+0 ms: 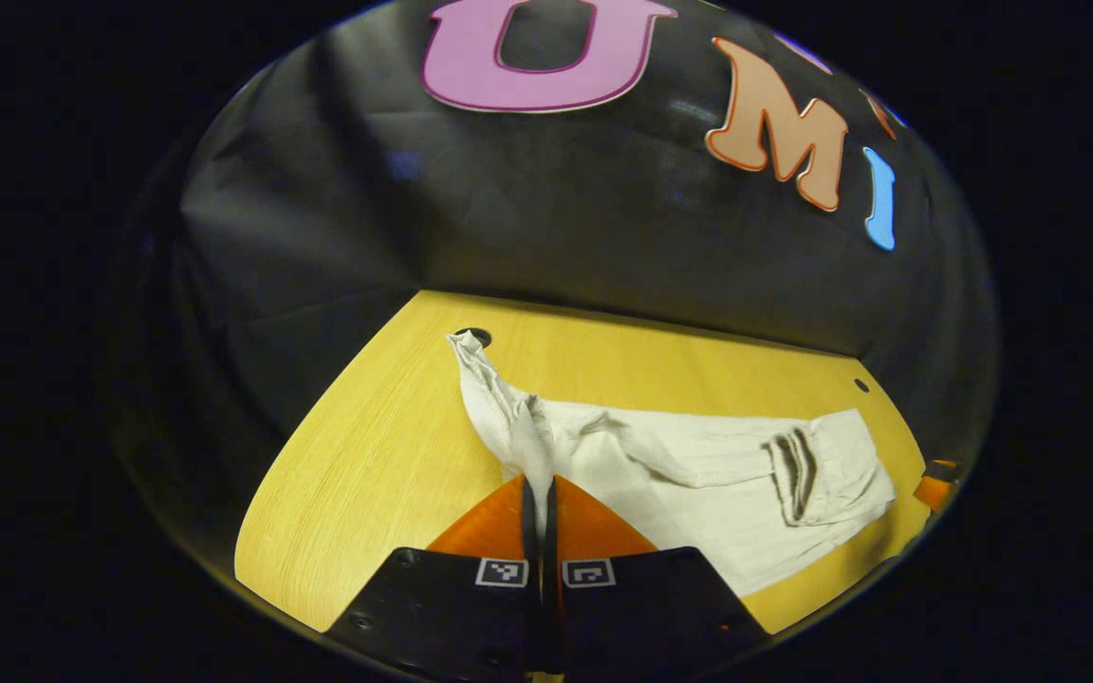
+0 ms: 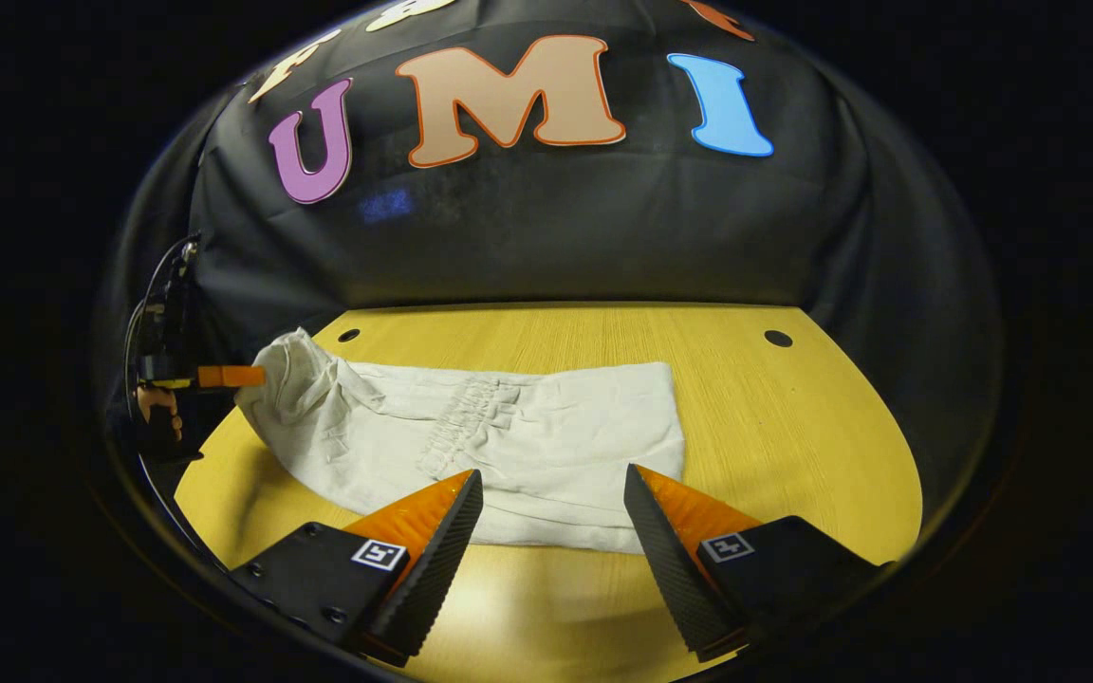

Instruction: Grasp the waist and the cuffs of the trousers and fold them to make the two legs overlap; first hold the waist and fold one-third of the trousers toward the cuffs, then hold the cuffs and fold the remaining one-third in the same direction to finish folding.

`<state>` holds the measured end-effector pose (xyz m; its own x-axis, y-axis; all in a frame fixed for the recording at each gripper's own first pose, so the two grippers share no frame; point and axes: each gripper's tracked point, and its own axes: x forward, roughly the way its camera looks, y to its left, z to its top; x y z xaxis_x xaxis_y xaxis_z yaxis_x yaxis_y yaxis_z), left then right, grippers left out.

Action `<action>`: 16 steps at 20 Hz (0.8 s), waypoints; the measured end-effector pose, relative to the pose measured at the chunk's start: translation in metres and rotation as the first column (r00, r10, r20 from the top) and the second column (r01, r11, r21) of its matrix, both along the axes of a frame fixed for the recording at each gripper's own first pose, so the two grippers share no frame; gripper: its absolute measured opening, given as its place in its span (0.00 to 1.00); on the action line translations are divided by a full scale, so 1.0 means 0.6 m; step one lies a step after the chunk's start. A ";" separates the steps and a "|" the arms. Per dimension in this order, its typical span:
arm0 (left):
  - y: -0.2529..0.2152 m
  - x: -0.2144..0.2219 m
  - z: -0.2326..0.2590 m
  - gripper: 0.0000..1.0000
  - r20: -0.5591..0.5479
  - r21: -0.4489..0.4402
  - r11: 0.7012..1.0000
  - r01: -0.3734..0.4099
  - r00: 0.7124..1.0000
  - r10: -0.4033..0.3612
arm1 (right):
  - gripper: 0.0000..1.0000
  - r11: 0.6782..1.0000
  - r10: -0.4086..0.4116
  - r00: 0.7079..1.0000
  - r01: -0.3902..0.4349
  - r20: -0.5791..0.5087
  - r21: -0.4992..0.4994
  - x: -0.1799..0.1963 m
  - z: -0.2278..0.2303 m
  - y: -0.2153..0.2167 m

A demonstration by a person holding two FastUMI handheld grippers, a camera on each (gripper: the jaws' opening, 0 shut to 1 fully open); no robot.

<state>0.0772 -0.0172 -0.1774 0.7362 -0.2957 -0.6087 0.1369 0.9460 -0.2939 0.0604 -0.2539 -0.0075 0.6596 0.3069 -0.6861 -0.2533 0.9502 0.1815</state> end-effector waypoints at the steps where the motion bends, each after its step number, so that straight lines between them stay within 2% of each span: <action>1: -0.025 0.000 0.020 0.00 0.011 -0.018 1.000 0.016 1.000 -0.016 | 0.96 1.000 0.002 1.000 -0.002 -0.001 0.006 -0.001 -0.001 -0.009; 2: -0.049 0.002 0.038 0.00 0.028 -0.031 0.999 0.031 0.999 -0.030 | 0.92 1.000 0.002 1.000 -0.002 -0.001 0.013 -0.001 -0.001 -0.019; 7: -0.167 0.009 0.118 0.00 0.105 -0.032 0.993 0.113 0.988 -0.109 | 0.92 0.999 -0.009 1.000 0.009 -0.002 0.037 -0.003 0.001 -0.077; 8: -0.191 0.011 0.132 0.00 0.119 -0.036 0.991 0.128 0.985 -0.123 | 0.97 0.999 -0.013 1.000 0.013 -0.003 0.040 -0.005 0.002 -0.091; 11: -0.267 0.015 0.162 0.00 0.141 -0.045 0.984 0.175 0.976 -0.167 | 0.97 0.998 -0.034 0.999 0.034 -0.004 0.050 -0.005 0.001 -0.132; 16: -0.396 0.022 0.208 0.00 0.195 -0.044 0.962 0.270 0.947 -0.257 | 0.96 0.995 -0.076 0.997 0.077 -0.010 0.062 -0.014 -0.002 -0.200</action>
